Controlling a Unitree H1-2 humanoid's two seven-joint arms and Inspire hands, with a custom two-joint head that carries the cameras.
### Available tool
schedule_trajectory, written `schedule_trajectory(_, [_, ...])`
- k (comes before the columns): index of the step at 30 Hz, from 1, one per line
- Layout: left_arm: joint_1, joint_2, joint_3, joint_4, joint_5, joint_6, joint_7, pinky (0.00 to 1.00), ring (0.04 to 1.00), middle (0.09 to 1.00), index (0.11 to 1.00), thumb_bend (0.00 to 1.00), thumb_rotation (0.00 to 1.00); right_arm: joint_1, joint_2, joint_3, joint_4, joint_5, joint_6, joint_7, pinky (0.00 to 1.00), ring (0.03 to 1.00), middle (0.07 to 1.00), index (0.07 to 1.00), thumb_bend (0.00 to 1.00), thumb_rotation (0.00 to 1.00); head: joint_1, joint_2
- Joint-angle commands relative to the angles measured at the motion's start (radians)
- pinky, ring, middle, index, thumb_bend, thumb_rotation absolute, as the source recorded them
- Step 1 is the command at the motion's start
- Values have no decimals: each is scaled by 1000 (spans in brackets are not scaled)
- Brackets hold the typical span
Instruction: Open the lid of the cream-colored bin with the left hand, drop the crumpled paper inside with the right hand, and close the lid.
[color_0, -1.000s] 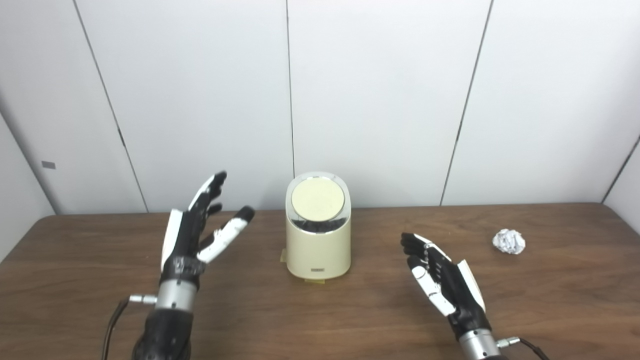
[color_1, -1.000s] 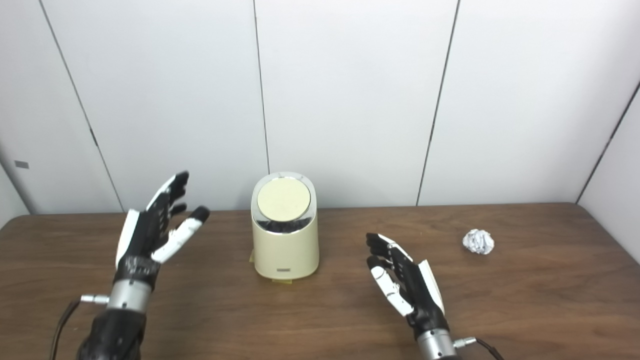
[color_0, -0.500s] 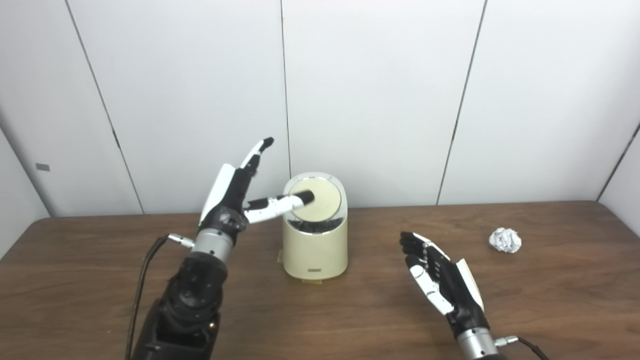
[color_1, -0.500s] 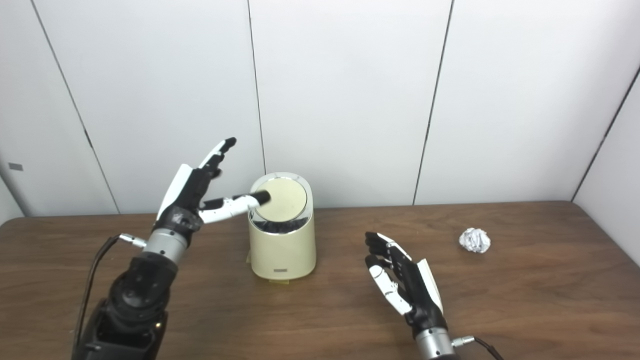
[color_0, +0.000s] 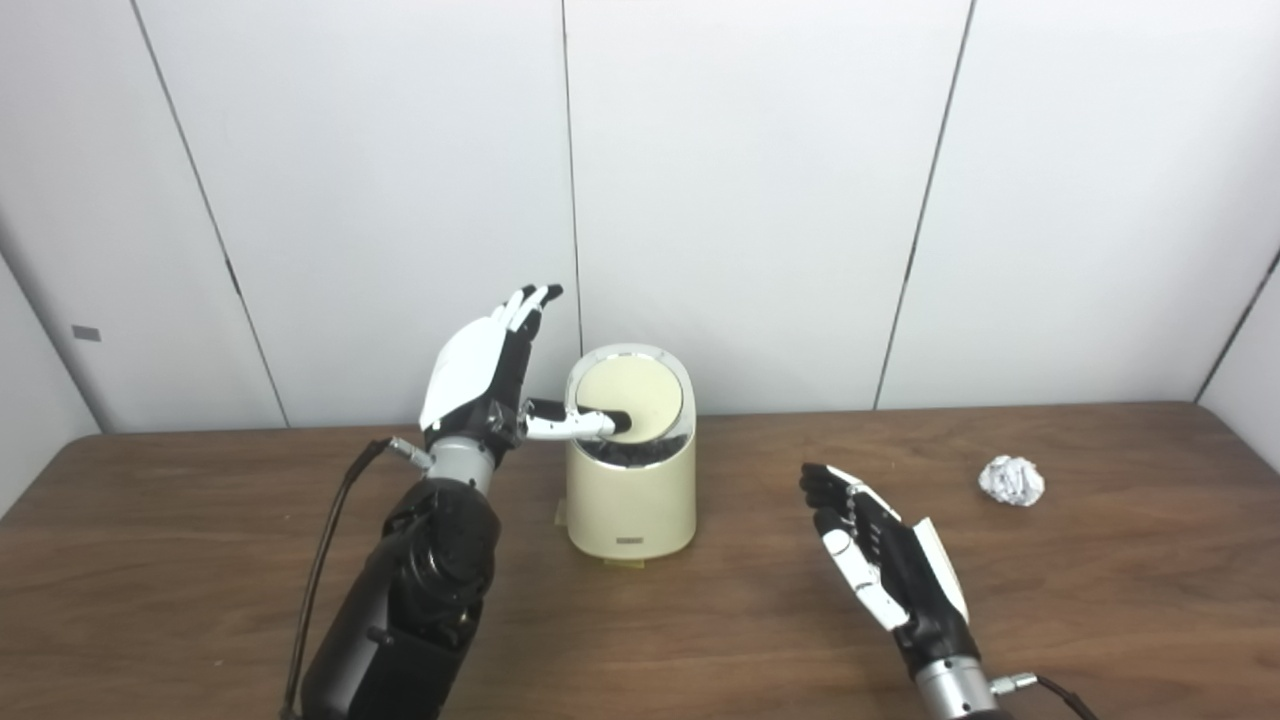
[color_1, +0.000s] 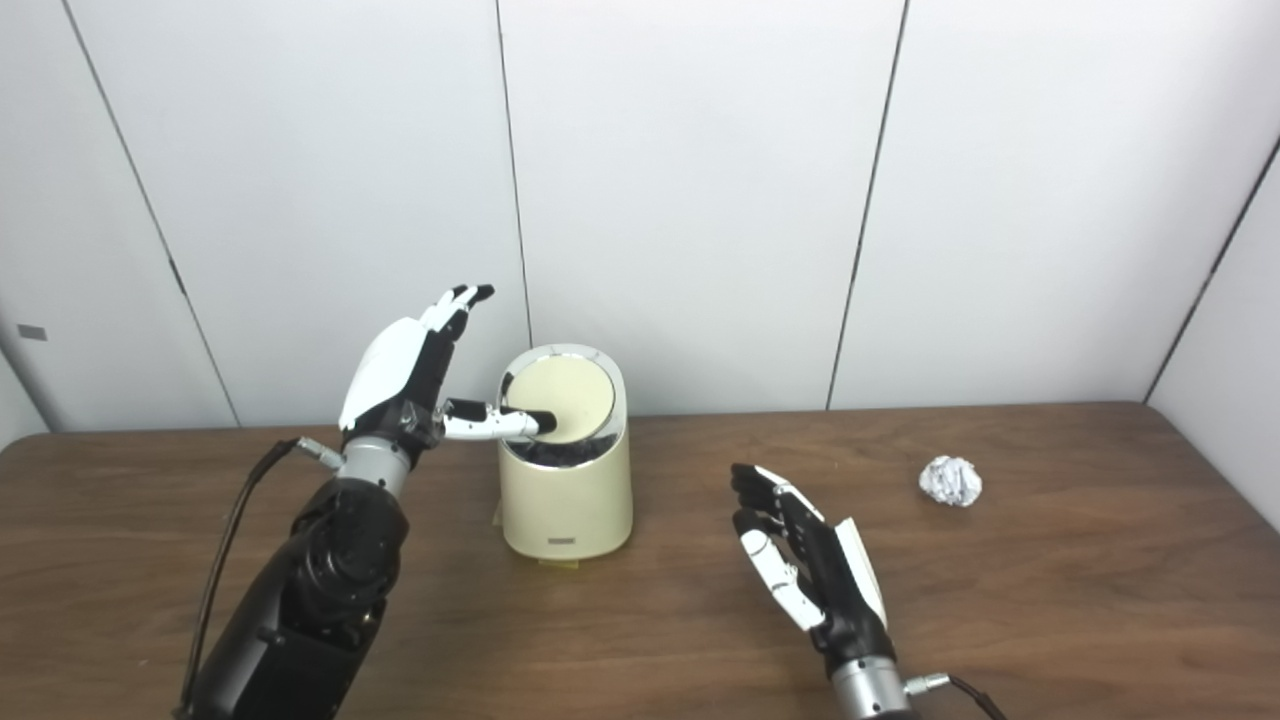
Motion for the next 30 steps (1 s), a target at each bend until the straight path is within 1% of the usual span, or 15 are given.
schedule_trajectory(1, [-75, 1, 11, 0, 19, -45, 39, 1000, 1000, 1000, 960, 1000, 309, 26, 8, 4, 14, -4, -21, -9, 732, 806, 812, 809, 206, 803, -1, 1])
schedule_trajectory(4, [-83, 2, 11, 30, 22, -57, 59, 1000, 1000, 1000, 954, 1000, 333, 28, 7, 4, 10, -3, -21, -7, 734, 806, 812, 808, 208, 807, -1, 1])
schedule_trajectory(6, [-87, 0, 10, 45, 28, -57, 68, 1000, 1000, 1000, 952, 999, 330, 28, 6, 5, 12, -5, -23, -7, 739, 810, 814, 810, 215, 814, -3, 1])
schedule_trajectory(10, [-94, -4, 8, 66, 27, -49, 78, 1000, 1000, 992, 953, 995, 326, 34, 10, 3, -3, 4, -3, -2, 748, 814, 817, 812, 212, 819, -4, 3])
schedule_trajectory(13, [-106, -21, 5, 80, 45, -3, 82, 1000, 1000, 992, 948, 996, 330, 35, 8, 5, -1, -2, -11, -4, 743, 811, 817, 813, 210, 812, -5, 5])
schedule_trajectory(16, [-118, -33, 7, 99, 51, 9, 84, 1000, 1000, 999, 946, 995, 341, 37, 11, 7, -8, -10, -4, -8, 743, 814, 816, 809, 212, 810, -8, 6])
schedule_trajectory(17, [-121, -36, 9, 104, 50, 9, 85, 1000, 1000, 997, 942, 999, 369, 37, 12, 7, -10, -13, -3, -9, 741, 812, 814, 808, 206, 794, -8, 7])
schedule_trajectory(19, [-126, -41, 12, 111, 49, 14, 85, 1000, 1000, 996, 940, 1000, 388, 38, 14, 8, -13, -12, -2, -9, 736, 809, 812, 808, 200, 782, -9, 8])
schedule_trajectory(20, [-129, -44, 13, 114, 49, 19, 84, 1000, 1000, 999, 941, 1000, 419, 37, 13, 9, -12, -12, -5, -9, 736, 809, 813, 809, 197, 778, -9, 8])
schedule_trajectory(26, [-140, -51, 4, 126, 59, 45, 80, 1000, 1000, 1000, 936, 1000, 482, 36, 15, 10, -9, -18, -8, -14, 739, 805, 810, 803, 207, 789, -13, 8])
schedule_trajectory(28, [-142, -50, -4, 130, 69, 51, 76, 1000, 1000, 1000, 937, 1000, 483, 36, 16, 12, -10, -22, -10, -16, 740, 806, 811, 803, 207, 792, -12, 10])
schedule_trajectory(30, [-142, -46, -9, 131, 71, 48, 73, 1000, 1000, 1000, 937, 1000, 424, 36, 17, 11, -14, -21, -7, -15, 731, 803, 811, 804, 204, 793, -15, 11])
